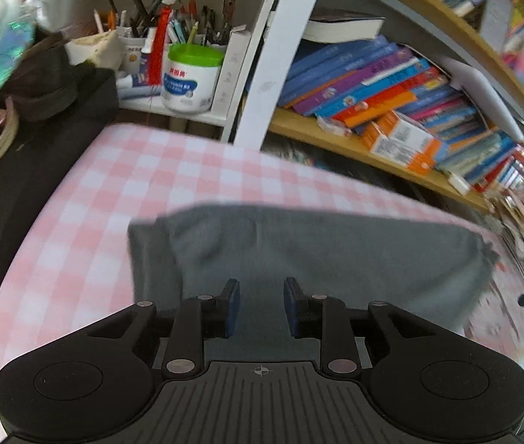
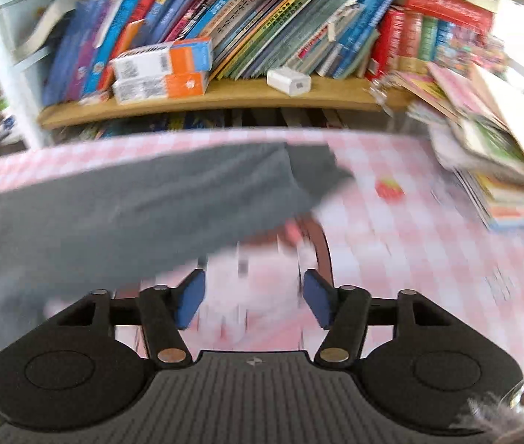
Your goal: Fold clothes
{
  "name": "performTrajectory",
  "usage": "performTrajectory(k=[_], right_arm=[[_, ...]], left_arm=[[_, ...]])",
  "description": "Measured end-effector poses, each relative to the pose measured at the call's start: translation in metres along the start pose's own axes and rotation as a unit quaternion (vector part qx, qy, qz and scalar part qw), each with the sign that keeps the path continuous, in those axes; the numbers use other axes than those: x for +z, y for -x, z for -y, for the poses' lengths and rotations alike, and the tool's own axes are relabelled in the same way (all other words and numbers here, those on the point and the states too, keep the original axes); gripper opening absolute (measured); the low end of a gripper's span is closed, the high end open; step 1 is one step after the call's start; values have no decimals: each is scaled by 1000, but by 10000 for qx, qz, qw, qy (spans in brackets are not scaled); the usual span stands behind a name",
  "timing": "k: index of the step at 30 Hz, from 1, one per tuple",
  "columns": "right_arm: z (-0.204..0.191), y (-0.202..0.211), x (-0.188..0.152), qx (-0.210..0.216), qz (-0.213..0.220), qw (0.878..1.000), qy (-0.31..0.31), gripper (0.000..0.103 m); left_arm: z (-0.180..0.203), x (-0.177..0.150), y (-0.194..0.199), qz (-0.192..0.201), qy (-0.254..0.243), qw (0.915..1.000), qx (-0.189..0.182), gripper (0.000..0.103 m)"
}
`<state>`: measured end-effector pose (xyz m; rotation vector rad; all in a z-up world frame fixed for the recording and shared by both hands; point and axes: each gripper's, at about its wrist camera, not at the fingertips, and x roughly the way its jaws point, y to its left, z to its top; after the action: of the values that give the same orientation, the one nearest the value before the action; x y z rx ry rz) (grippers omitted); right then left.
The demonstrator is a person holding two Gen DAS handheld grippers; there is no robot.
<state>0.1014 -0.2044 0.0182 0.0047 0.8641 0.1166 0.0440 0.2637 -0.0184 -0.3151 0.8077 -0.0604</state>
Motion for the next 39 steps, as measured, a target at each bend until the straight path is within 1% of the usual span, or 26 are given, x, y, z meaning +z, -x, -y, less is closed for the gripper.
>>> performTrajectory(k=[2,3,6,8,10,12,15,17,21,23,25,26,27,29,32,35,37,39], right_arm=[[2,26,-31,-4,-130,9999,-86,34],[4,35,-45,-7,-232,9996,-149,30],[15,55,-82,-58,-567,9975,-429,26],[23,52,-96,-210,-730,9950,-646,24],[32,49,-110,-366,-889,9916,-860,20],[40,47,-113,-349,-711,9926,-918,20],[40,38,-99,-749,-477,9935,-714,20],[41,26,-90,-839,-429,9936,-631,19],[40,11,-78,-854,-297,9950,-418,21],[42,7,-73,-860,-328,9951,-352,21],[38,14,-71,-910,-288,9949,-326,28],[33,20,-74,-851,-217,9958,-266,37],[27,26,-77,-785,-141,9966,-202,40],[16,39,-83,-653,9,9978,-73,40],[5,47,-99,-546,-79,9984,-105,40],[4,47,-114,-581,-299,9974,-289,40],[6,48,-123,-610,-404,9964,-433,42],[9,52,-128,-607,-406,9963,-453,48]], left_arm=[[-3,-18,13,-94,129,9999,32,26],[-5,-27,19,-141,193,9997,48,26],[-11,-44,25,-265,475,9985,69,26],[-13,-51,27,-297,605,9977,88,26],[-12,-55,27,-315,638,9974,87,26],[-9,-54,28,-297,514,9982,68,26],[-10,-53,27,-284,480,9984,68,26],[-11,-55,26,-296,504,9983,90,26],[-12,-63,27,-314,508,9982,78,26],[-11,-66,29,-305,507,9982,79,26],[-11,-67,38,-169,482,9986,105,26],[-12,-67,43,-99,491,9987,131,26],[-14,-67,48,-32,503,9986,158,26],[-20,-68,54,34,589,9980,229,27],[-30,-68,61,31,736,9965,383,28],[-34,-71,66,26,768,9959,472,37],[-34,-73,68,8,741,9960,502,50],[-32,-75,70,-7,698,9962,525,52]])
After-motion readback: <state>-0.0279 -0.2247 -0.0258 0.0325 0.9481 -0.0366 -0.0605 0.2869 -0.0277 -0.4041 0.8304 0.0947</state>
